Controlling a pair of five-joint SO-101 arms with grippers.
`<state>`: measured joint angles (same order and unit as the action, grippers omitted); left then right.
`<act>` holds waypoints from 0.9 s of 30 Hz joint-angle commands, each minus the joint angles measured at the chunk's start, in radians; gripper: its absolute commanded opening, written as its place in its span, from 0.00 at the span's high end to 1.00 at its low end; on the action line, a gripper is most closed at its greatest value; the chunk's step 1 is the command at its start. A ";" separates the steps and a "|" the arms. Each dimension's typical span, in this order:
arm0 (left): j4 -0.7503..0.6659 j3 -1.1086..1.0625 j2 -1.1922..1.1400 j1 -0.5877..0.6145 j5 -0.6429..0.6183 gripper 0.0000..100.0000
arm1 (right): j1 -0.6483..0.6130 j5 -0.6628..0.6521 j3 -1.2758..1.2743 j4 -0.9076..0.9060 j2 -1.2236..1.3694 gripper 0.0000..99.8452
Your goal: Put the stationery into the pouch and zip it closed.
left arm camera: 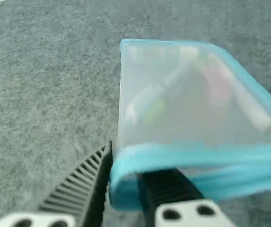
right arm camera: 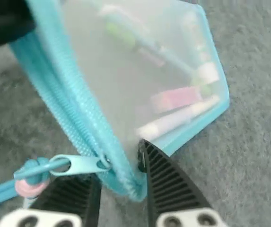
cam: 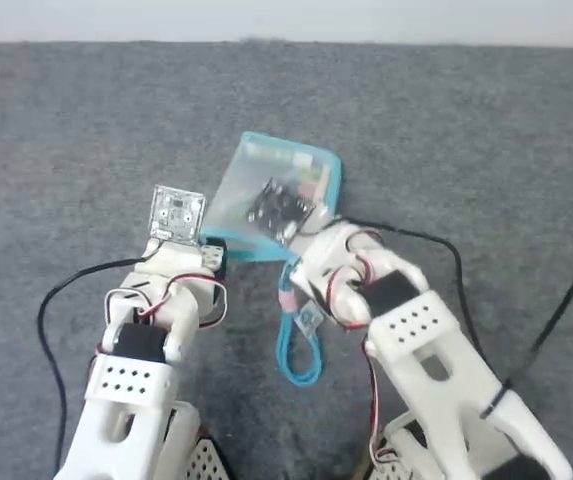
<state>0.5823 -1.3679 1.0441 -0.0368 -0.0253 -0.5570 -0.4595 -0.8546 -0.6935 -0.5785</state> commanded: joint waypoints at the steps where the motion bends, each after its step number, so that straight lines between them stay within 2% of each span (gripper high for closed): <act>1: 0.130 0.120 0.018 -0.011 0.000 0.91 | 0.048 0.086 0.196 -0.042 0.114 0.99; 7: 0.215 0.168 0.051 -0.002 0.000 0.91 | 0.084 0.204 0.465 -0.097 0.367 0.99; 14: 0.331 0.137 0.353 0.084 0.017 0.90 | 0.087 0.226 0.582 -0.134 0.512 0.99; 20: 0.391 0.045 0.546 0.003 0.055 0.83 | 0.085 0.252 0.588 -0.154 0.510 0.99; 27: 0.328 0.035 0.419 -0.083 0.066 0.82 | 0.027 0.256 0.603 -0.317 0.381 0.99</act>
<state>0.9674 -1.3495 1.5597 -0.0813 0.0315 -0.4910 -0.2232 -0.2900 -0.9406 -0.0890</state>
